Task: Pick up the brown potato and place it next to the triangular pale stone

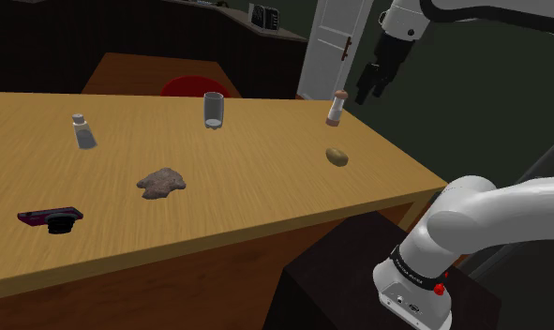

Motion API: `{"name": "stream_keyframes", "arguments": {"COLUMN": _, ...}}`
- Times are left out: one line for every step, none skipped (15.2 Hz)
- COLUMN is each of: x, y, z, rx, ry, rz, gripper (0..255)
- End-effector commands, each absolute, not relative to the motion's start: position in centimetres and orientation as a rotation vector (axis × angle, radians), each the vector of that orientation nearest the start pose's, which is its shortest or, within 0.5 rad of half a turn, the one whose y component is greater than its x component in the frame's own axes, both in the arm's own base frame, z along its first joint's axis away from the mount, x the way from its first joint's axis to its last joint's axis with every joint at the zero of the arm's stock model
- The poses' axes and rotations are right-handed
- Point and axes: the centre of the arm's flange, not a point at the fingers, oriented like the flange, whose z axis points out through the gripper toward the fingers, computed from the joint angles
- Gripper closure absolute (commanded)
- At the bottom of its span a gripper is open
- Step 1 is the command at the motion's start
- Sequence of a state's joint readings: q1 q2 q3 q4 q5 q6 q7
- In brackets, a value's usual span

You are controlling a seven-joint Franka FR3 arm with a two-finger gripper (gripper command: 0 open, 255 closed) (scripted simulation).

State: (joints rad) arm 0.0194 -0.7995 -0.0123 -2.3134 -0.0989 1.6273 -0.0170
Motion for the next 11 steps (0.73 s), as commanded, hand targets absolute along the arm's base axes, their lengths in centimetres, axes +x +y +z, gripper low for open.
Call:
{"name": "stream_keyframes", "arguments": {"x": 30.9, "y": -0.9, "z": 62.1, "rx": -3.227, "ry": -0.044, "rz": -0.183, "gripper": 0}}
{"name": "stream_keyframes", "arguments": {"x": 31.4, "y": -1.6, "z": 61.0, "rx": -3.225, "ry": -0.033, "rz": -0.177, "gripper": 0}}
{"name": "stream_keyframes", "arguments": {"x": 31.8, "y": -2.2, "z": 59.9, "rx": -3.222, "ry": -0.023, "rz": -0.171, "gripper": 0}}
{"name": "stream_keyframes", "arguments": {"x": 32.3, "y": -2.8, "z": 58.8, "rx": -3.22, "ry": -0.012, "rz": -0.166, "gripper": 0}}
{"name": "stream_keyframes", "arguments": {"x": 32.7, "y": -3.5, "z": 57.7, "rx": -3.218, "ry": -0.002, "rz": -0.16, "gripper": 0}}
{"name": "stream_keyframes", "arguments": {"x": 33.2, "y": -4.1, "z": 56.6, "rx": -3.216, "ry": 0.009, "rz": -0.154, "gripper": 0}}
{"name": "stream_keyframes", "arguments": {"x": 33.6, "y": -4.7, "z": 55.5, "rx": -3.214, "ry": 0.019, "rz": -0.148, "gripper": 0}}
{"name": "stream_keyframes", "arguments": {"x": 34.0, "y": -5.4, "z": 54.4, "rx": -3.211, "ry": 0.03, "rz": -0.143, "gripper": 0}}
{"name": "stream_keyframes", "arguments": {"x": 34.4, "y": -6.0, "z": 53.2, "rx": -3.209, "ry": 0.04, "rz": -0.137, "gripper": 0}}
{"name": "stream_keyframes", "arguments": {"x": 34.8, "y": -6.6, "z": 52.1, "rx": -3.206, "ry": 0.05, "rz": -0.131, "gripper": 0}}
{"name": "stream_keyframes", "arguments": {"x": 35.2, "y": -7.3, "z": 51.0, "rx": -3.204, "ry": 0.061, "rz": -0.126, "gripper": 0}}
